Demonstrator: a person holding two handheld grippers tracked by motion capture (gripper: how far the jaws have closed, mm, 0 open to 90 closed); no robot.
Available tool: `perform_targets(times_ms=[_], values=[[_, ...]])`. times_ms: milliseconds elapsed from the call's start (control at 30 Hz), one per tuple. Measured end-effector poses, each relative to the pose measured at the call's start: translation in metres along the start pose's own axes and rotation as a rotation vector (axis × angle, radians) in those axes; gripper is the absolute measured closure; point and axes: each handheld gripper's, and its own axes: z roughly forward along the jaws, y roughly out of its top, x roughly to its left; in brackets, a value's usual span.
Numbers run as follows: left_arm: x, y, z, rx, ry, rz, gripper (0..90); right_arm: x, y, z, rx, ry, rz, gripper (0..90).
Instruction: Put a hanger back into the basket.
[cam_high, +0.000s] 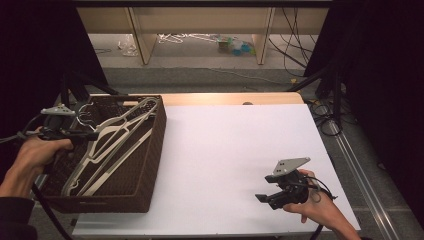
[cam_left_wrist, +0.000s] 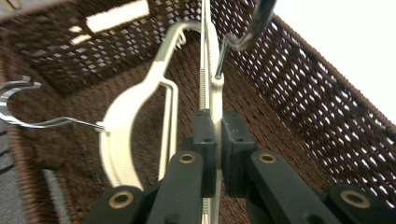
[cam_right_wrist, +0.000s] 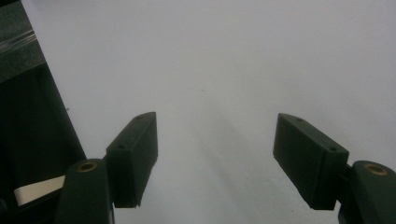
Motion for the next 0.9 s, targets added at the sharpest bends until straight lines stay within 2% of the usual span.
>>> perform_targets(times_ms=[33, 100, 167, 200, 300, 367, 467, 533, 633, 700, 800, 867, 900], values=[[-0.001, 0.0, 0.003, -0.009, -0.001, -0.009, 85.8, 0.0, 0.0, 0.0, 0.005, -0.001, 0.008, 31.5], [-0.002, 0.0, 0.008, -0.003, -0.011, -0.02, 85.8, 0.0, -0.001, 0.001, 0.003, 0.001, -0.004, 31.5], [-0.002, 0.0, 0.009, 0.05, -0.042, -0.029, 85.6, -0.001, -0.001, 0.001, 0.008, 0.004, -0.009, 31.5], [-0.002, 0.0, 0.01, 0.054, -0.037, -0.021, 85.5, -0.001, -0.001, 0.0, 0.009, 0.001, -0.004, 31.5], [0.001, -0.003, 0.013, 0.061, -0.039, -0.036, 85.5, 0.0, -0.001, 0.001, 0.002, -0.002, 0.002, 31.6], [0.002, -0.005, 0.017, 0.049, -0.051, -0.051, 85.4, -0.002, -0.002, 0.001, 0.005, -0.003, 0.003, 31.5], [0.003, -0.007, 0.025, 0.045, -0.041, -0.066, 85.2, -0.003, -0.003, 0.002, 0.005, -0.003, 0.006, 31.5], [0.004, -0.008, 0.03, 0.047, -0.024, -0.073, 85.0, -0.002, -0.003, 0.001, 0.02, 0.003, 0.01, 31.6], [0.008, -0.01, 0.033, 0.031, 0.021, -0.096, 83.5, -0.003, -0.003, 0.002, 0.005, -0.004, 0.006, 31.5], [0.013, -0.013, 0.033, 0.027, 0.045, -0.107, 82.5, -0.002, -0.004, 0.001, 0.022, 0.005, 0.028, 31.5], [0.017, -0.017, 0.035, 0.028, 0.09, -0.111, 80.8, -0.003, -0.004, 0.003, 0.013, -0.002, 0.014, 31.5], [0.019, -0.021, 0.037, 0.016, 0.116, -0.146, 79.0, -0.003, -0.004, 0.003, 0.012, -0.005, 0.011, 31.5], [0.021, -0.023, 0.039, 0.005, 0.128, -0.149, 78.5, -0.003, -0.004, 0.002, 0.018, -0.001, 0.021, 31.5]])
